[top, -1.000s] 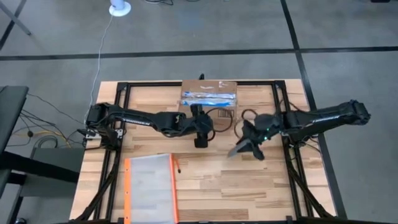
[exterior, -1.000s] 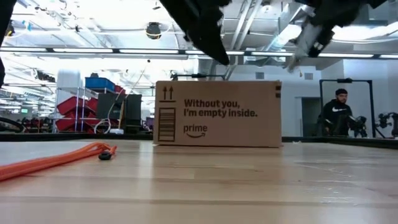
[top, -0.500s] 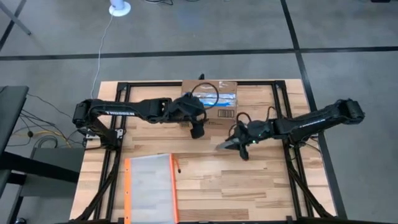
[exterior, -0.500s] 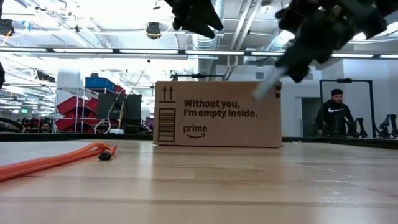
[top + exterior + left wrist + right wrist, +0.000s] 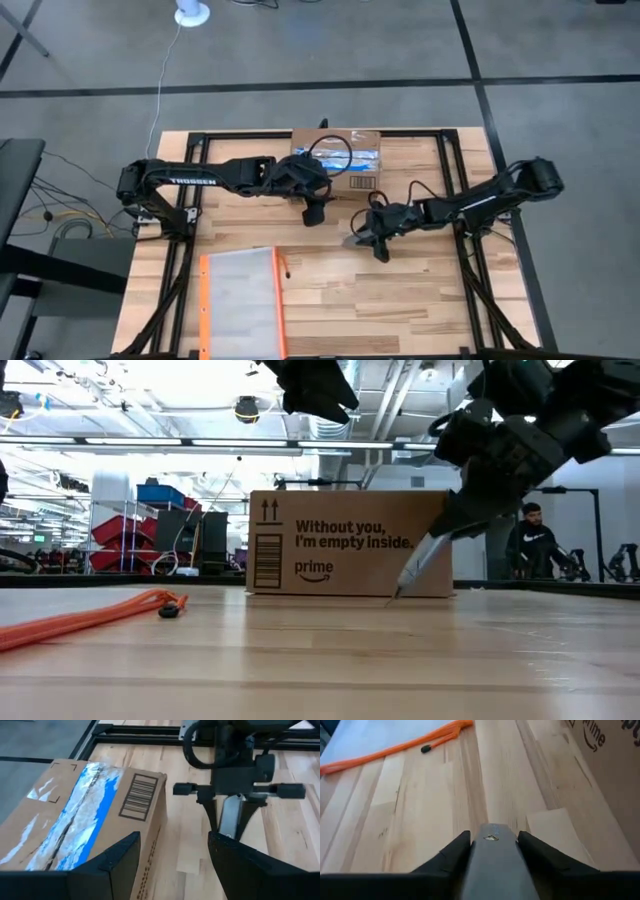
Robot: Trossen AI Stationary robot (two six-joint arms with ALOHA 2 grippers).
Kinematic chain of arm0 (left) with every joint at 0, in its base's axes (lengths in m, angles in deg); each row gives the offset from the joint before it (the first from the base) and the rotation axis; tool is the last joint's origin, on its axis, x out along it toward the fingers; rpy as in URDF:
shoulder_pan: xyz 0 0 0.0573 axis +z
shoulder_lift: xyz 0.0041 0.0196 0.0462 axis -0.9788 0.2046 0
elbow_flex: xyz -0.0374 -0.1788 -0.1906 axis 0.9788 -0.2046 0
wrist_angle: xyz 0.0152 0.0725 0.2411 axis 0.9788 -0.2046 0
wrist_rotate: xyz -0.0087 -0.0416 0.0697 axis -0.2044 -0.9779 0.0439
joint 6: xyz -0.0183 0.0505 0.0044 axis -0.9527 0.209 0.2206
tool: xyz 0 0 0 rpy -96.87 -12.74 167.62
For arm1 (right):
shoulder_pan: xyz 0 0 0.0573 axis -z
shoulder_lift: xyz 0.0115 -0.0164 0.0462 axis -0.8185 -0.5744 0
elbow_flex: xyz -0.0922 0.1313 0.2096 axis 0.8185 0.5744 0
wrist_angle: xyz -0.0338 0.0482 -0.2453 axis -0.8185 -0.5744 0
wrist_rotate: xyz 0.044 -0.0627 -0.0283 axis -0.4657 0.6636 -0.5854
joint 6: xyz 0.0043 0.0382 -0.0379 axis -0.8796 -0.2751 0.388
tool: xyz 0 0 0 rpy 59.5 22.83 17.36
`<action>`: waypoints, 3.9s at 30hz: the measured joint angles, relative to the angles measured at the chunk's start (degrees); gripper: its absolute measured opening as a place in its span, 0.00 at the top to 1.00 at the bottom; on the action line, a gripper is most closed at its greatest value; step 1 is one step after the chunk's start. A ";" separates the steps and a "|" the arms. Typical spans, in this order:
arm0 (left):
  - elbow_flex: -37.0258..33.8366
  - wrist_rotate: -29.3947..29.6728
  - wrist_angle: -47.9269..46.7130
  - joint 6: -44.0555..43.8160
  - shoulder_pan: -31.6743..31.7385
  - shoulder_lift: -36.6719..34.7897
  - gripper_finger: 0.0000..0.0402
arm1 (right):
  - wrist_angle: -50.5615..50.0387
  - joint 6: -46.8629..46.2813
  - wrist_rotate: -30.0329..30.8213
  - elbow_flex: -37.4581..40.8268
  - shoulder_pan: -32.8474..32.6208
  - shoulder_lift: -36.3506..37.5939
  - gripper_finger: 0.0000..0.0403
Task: Unpack boxes
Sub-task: Open the cardboard box with the silver cutter
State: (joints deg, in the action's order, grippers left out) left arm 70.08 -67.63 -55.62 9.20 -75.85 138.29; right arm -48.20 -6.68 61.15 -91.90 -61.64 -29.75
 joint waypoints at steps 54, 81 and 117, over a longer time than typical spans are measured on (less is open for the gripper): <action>-3.58 -17.04 -16.64 5.03 23.30 8.45 0.46 | -29.67 -29.85 13.57 -17.49 20.54 4.80 0.39; -2.88 -1.23 -33.64 -4.22 15.82 -0.74 0.46 | -47.58 -11.74 6.54 -20.00 18.62 13.33 0.39; -2.04 8.17 -23.89 -0.32 18.41 -10.64 0.46 | -75.33 -23.27 1.71 -29.09 15.11 20.49 0.39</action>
State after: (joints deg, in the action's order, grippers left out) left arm 68.04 -59.46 -79.51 8.88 -57.44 127.65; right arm -123.53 -29.95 62.86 -120.99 -46.53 -9.26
